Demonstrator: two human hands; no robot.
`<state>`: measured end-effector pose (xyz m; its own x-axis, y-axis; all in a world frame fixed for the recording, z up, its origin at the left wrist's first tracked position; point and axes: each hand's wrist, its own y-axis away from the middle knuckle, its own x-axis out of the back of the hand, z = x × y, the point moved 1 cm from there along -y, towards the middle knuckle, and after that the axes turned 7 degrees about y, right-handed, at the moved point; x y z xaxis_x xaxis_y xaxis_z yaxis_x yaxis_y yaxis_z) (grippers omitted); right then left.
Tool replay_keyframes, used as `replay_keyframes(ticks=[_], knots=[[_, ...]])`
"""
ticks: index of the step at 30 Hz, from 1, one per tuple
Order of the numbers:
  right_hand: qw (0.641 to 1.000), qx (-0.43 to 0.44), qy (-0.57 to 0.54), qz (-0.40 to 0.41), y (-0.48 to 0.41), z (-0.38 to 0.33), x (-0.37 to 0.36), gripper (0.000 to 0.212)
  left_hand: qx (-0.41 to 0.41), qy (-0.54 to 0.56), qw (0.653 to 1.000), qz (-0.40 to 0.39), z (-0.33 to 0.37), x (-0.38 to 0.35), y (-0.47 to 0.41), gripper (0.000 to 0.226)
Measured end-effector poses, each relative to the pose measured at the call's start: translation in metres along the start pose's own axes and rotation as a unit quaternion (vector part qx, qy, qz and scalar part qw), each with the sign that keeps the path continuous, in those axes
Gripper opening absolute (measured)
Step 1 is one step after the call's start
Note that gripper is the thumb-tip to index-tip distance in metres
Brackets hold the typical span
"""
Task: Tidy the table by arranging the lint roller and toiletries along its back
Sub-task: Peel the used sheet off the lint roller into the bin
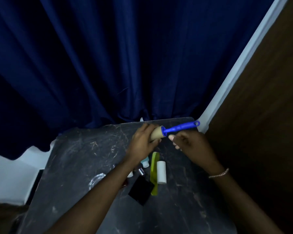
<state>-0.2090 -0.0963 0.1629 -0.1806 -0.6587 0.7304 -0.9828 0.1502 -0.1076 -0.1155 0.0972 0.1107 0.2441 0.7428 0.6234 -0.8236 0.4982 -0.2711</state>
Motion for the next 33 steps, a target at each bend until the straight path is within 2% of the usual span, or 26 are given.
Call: replay_keyframes(ticks=[2, 3, 4, 6, 8, 11, 18, 22, 26, 29, 33], knots=[[0.993, 0.083, 0.065, 0.051, 0.014, -0.030, 0.014, 0.019, -0.002, -0.056, 0.998, -0.007, 0.014, 0.013, 0.017, 0.052], [0.982, 0.120, 0.125, 0.071, 0.017, -0.044, 0.021, 0.023, -0.006, -0.078, 0.997, -0.008, 0.021, 0.018, 0.025, 0.053], [0.969, 0.146, 0.185, 0.067, 0.019, -0.055, 0.028, 0.035, -0.014, -0.100, 0.995, -0.009, 0.029, 0.024, 0.033, 0.053], [0.950, 0.134, 0.282, -0.003, 0.018, -0.071, 0.038, 0.057, -0.029, -0.140, 0.990, -0.003, 0.044, 0.035, 0.044, 0.052], [0.943, 0.086, 0.310, -0.083, 0.019, -0.083, 0.043, 0.063, -0.045, -0.166, 0.985, 0.016, 0.060, 0.047, 0.052, 0.054], [0.948, 0.088, 0.280, -0.126, 0.025, -0.095, 0.041, 0.054, -0.077, -0.207, 0.974, 0.041, 0.083, 0.059, 0.059, 0.058], [0.954, 0.175, 0.236, -0.057, 0.030, -0.113, 0.045, 0.052, -0.106, -0.269, 0.952, 0.102, 0.106, 0.092, 0.071, 0.059], [0.959, 0.182, 0.213, -0.047, 0.029, -0.097, 0.064, 0.047, -0.046, -0.275, 0.947, 0.160, 0.087, 0.130, 0.082, 0.059], [0.973, 0.156, 0.168, -0.031, 0.023, -0.075, 0.072, 0.048, 0.001, -0.296, 0.940, 0.170, 0.061, 0.158, 0.101, 0.057], [0.985, 0.139, 0.103, -0.022, 0.018, -0.074, 0.054, 0.048, 0.024, -0.287, 0.941, 0.179, 0.055, 0.165, 0.113, 0.059], [0.992, 0.125, 0.024, -0.020, 0.018, -0.077, 0.015, 0.038, 0.065, -0.244, 0.947, 0.200, 0.049, 0.173, 0.136, 0.059]])
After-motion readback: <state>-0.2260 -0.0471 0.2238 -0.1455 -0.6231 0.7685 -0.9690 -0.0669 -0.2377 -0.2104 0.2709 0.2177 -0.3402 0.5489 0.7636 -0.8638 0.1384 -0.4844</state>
